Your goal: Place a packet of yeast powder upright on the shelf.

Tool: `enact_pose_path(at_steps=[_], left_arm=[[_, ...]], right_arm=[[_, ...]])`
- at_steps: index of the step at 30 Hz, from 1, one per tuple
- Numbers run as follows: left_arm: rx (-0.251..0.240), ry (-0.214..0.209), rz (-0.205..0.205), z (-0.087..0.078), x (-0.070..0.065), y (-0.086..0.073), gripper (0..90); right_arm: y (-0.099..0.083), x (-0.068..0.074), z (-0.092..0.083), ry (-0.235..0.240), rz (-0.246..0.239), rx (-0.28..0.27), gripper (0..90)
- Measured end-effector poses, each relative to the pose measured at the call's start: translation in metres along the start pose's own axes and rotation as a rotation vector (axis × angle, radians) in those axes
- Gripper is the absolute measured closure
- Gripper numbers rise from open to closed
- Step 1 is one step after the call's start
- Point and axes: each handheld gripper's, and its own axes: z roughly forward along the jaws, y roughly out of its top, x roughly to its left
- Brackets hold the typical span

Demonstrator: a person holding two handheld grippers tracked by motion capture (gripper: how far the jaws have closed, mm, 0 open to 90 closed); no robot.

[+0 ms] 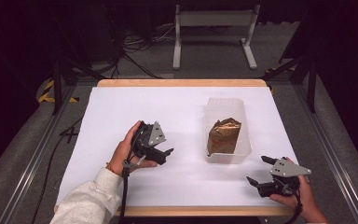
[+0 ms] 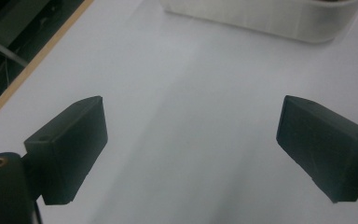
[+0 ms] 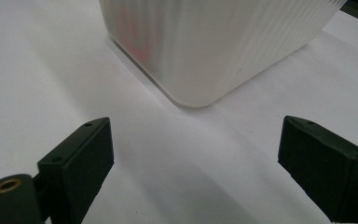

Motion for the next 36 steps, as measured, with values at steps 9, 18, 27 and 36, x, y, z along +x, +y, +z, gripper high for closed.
enact_pose_path(at_steps=[9, 18, 27, 36], left_arm=[[0.051, 0.042, -0.027, -0.004, 0.002, -0.029, 9.3], [0.087, 0.07, -0.055, -0.014, 0.005, -0.056, 9.4], [0.105, 0.102, -0.082, -0.025, 0.007, -0.081, 9.0], [0.083, 0.135, -0.153, -0.04, 0.01, -0.107, 8.3]], right_arm=[[0.0, 0.0, 0.001, 0.004, -0.002, 0.006, 11.0], [0.0, 0.001, 0.002, 0.006, -0.004, 0.007, 11.0], [0.001, 0.001, 0.003, 0.005, -0.008, 0.011, 11.0], [0.001, 0.001, 0.002, 0.0, -0.018, 0.012, 10.9]])
